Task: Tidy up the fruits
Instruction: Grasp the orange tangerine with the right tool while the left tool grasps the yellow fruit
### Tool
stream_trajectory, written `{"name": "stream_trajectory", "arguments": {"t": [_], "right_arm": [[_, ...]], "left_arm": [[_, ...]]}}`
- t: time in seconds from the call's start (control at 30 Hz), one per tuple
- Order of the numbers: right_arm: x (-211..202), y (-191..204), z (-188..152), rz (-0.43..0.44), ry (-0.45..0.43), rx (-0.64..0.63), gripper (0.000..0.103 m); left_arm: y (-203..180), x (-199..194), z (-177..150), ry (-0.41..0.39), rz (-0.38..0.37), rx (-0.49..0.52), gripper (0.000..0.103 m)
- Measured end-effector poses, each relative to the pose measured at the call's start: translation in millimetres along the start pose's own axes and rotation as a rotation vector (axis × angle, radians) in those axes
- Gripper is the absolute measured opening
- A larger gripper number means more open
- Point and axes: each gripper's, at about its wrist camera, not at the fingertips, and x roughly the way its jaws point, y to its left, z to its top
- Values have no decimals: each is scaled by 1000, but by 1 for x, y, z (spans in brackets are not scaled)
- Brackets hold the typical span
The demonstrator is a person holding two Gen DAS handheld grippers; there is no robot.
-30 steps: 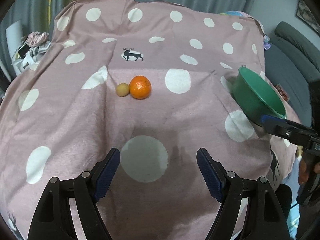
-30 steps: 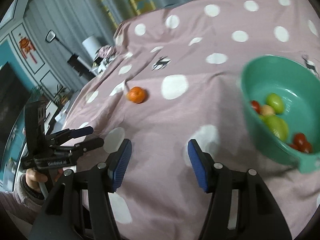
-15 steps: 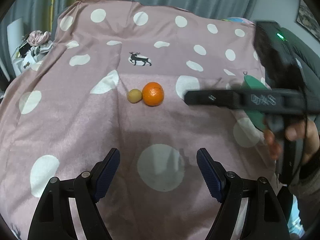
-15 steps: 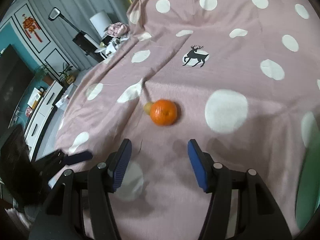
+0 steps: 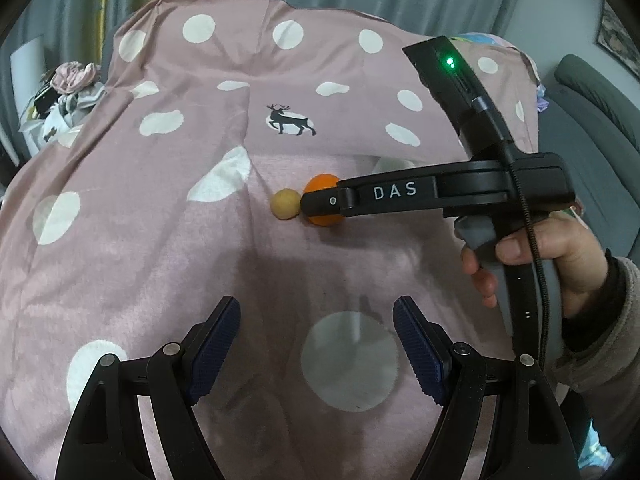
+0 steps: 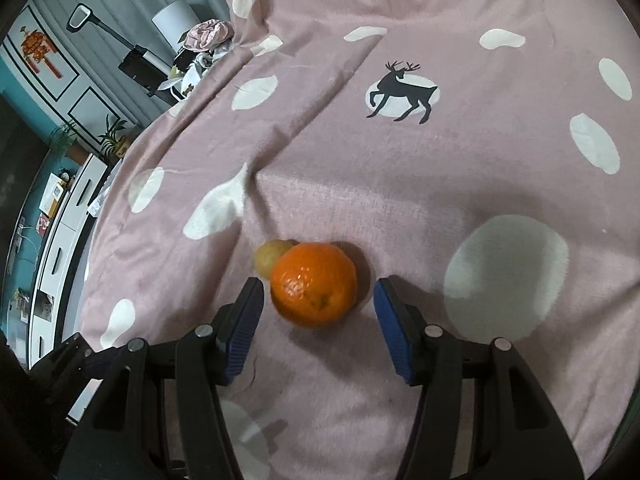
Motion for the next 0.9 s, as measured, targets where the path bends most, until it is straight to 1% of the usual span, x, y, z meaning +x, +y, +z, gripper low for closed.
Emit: {"name": "stream_trajectory", "arguments": {"t": [0.07, 0.17, 0.27, 0.37, 0.47, 0.57, 0.63, 0.7, 0.77, 0.83, 0.9], "right_arm": [[4, -2, 2, 17, 4, 7, 45], [6, -1, 3, 19, -6, 6, 44], [3, -7, 0, 49, -14, 39, 43], [-12, -18, -10, 87, -49, 79, 43], [-38, -31, -24, 109, -104, 118, 43], [-65, -44, -41, 123, -150, 148, 43], [-77, -49, -49, 131, -166, 158, 44], [-90, -52, -59, 157, -184, 171, 44], [-103, -52, -68, 182, -206, 171, 44], [-111, -50, -73, 189, -220, 160, 44], [-118, -49, -77, 205, -230, 148, 44]], "left_arm": [[2, 1, 1, 0, -1, -6, 79], [3, 3, 4, -1, 3, -13, 79], [4, 6, 9, -7, 9, -8, 79], [3, 11, 16, -6, 13, 5, 79], [2, 20, 28, 1, 17, 14, 79], [1, 33, 44, 3, 17, 20, 79], [-1, 46, 54, 13, 33, 30, 79], [1, 60, 61, 40, 44, 22, 76], [5, 76, 67, 78, 33, -2, 67], [8, 84, 70, 93, 49, -11, 63], [10, 89, 73, 98, 60, -18, 62]]}}
